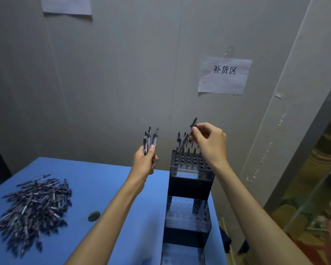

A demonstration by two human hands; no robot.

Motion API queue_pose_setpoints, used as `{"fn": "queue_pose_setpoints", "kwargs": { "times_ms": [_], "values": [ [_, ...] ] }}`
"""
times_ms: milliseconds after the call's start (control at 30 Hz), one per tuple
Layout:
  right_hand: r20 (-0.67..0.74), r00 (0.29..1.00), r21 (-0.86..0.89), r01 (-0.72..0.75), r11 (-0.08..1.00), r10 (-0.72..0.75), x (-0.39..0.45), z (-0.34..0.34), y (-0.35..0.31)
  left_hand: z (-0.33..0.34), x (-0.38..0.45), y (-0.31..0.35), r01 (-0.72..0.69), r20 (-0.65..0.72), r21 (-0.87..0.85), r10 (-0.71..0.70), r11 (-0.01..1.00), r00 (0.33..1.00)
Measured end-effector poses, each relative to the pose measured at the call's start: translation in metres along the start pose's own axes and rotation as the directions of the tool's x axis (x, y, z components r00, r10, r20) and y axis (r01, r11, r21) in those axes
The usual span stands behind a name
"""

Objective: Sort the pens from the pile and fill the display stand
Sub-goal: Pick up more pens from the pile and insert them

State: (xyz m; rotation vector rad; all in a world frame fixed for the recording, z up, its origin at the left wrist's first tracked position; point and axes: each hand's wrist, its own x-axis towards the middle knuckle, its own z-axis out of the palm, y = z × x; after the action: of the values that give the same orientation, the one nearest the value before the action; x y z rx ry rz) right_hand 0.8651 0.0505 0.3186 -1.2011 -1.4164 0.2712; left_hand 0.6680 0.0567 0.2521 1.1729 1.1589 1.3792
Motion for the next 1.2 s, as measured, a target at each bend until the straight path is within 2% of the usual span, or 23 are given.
{"fn": "queue_pose_setpoints", "kwargs": {
  "times_ms": [133, 300, 467, 633, 933, 1067, 1200],
  "values": [
    [0.028, 0.996, -0.106, 0.088, 0.991, -0.086, 0.006, 0.009, -0.002, -0.003, -0.002, 0.005, -0.035, 0.007, -0.014, 0.036, 0.999, 0.999],
    [0.085, 0.989, -0.196, 0.132, 0.972, -0.117, 0.004, 0.017, 0.005, -0.001, -0.006, 0.007, -0.084, 0.045, -0.029, 0.085, 0.996, 0.995],
    [0.126, 0.987, -0.22, 0.126, 0.967, -0.099, -0.004, 0.022, 0.012, 0.006, -0.005, 0.003, -0.079, 0.049, -0.041, 0.081, 0.996, 0.996],
    [0.231, 0.971, -0.295, 0.133, 0.946, -0.064, -0.013, 0.03, 0.02, 0.009, -0.006, 0.002, -0.067, 0.05, -0.055, 0.07, 0.996, 0.996],
    [0.199, 0.979, -0.299, 0.09, 0.95, -0.03, -0.018, 0.026, 0.021, 0.009, -0.012, 0.007, -0.061, 0.06, -0.112, 0.068, 0.992, 0.996],
    [0.153, 0.988, -0.234, 0.037, 0.972, 0.0, -0.016, 0.019, 0.019, 0.013, -0.015, 0.007, -0.09, 0.033, -0.091, 0.093, 0.992, 0.995],
    [0.18, 0.978, -0.006, -0.105, 0.994, 0.104, -0.016, 0.013, 0.002, 0.018, -0.015, 0.008, -0.128, 0.021, -0.023, 0.129, 0.992, 0.991]
  ]
}}
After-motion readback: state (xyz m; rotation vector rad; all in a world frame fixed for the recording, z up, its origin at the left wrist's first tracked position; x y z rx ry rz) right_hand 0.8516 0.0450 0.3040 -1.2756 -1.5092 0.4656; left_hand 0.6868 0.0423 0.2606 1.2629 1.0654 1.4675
